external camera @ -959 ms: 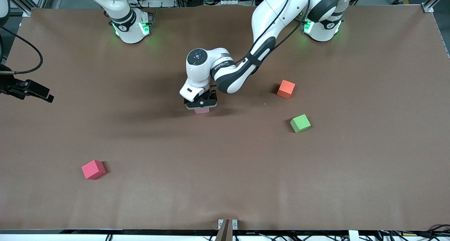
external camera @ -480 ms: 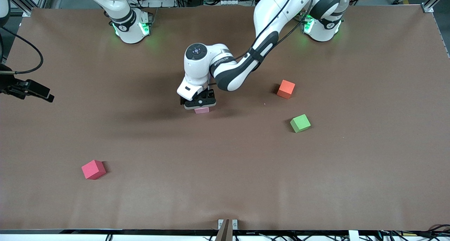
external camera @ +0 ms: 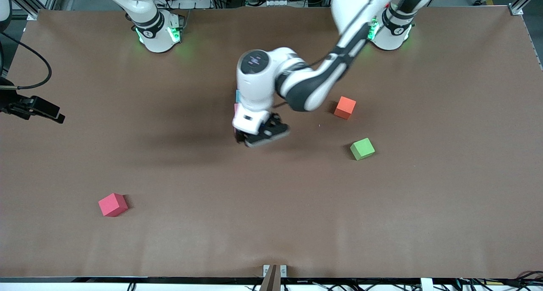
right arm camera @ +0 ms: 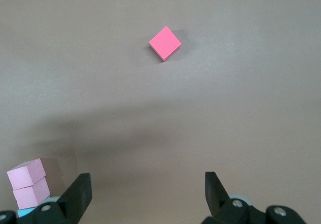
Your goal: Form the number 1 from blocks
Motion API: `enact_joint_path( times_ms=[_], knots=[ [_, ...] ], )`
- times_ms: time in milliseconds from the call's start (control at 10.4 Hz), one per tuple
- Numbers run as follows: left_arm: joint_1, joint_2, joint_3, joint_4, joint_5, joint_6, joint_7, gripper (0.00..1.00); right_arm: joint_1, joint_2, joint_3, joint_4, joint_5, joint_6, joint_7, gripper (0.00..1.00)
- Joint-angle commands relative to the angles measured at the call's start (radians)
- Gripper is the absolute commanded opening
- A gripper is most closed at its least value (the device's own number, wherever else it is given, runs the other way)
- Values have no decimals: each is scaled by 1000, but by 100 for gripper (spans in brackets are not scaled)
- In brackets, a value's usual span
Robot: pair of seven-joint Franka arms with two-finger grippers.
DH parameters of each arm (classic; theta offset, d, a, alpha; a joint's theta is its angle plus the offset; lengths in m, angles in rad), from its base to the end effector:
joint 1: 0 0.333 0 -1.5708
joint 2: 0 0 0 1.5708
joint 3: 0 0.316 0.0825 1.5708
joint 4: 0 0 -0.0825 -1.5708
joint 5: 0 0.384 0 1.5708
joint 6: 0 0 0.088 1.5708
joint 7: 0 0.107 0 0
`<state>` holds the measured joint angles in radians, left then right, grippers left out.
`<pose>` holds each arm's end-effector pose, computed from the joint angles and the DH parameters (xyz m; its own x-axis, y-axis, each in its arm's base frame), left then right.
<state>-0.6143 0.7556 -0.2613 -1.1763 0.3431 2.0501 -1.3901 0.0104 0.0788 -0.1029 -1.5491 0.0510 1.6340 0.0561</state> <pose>0.5474 -0.5360 0.3644 0.8800 0.4446 0.1669 0.4321 -0.8954 0.1072 0.5819 -0.0465 0.5958 0.9886 -0.1508 0.0040 -0.1505 -0.9877 -0.0431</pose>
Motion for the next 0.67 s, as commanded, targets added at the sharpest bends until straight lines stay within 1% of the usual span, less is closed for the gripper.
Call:
enact_joint_path(
  times_ms=[0, 192, 288, 384, 576],
  knots=[
    [117, -79, -18, -32, 5, -68, 32, 100, -23, -17, 9, 1, -23, -32, 42, 100],
    [223, -119, -18, -39, -38, -143, 165, 100, -20, -25, 2, 3, -23, -36, 54, 100],
    [263, -125, -16, -39, -42, -171, 208, 100, -15, -37, -12, 9, -22, -42, 54, 100],
    [309, -143, -15, -45, -39, -206, 247, 100, -15, -37, -12, 15, -22, -51, 53, 100],
    [396, -160, -18, -48, -44, -296, 385, 100, -16, -37, -14, 17, -22, -56, 48, 100]
  ],
)
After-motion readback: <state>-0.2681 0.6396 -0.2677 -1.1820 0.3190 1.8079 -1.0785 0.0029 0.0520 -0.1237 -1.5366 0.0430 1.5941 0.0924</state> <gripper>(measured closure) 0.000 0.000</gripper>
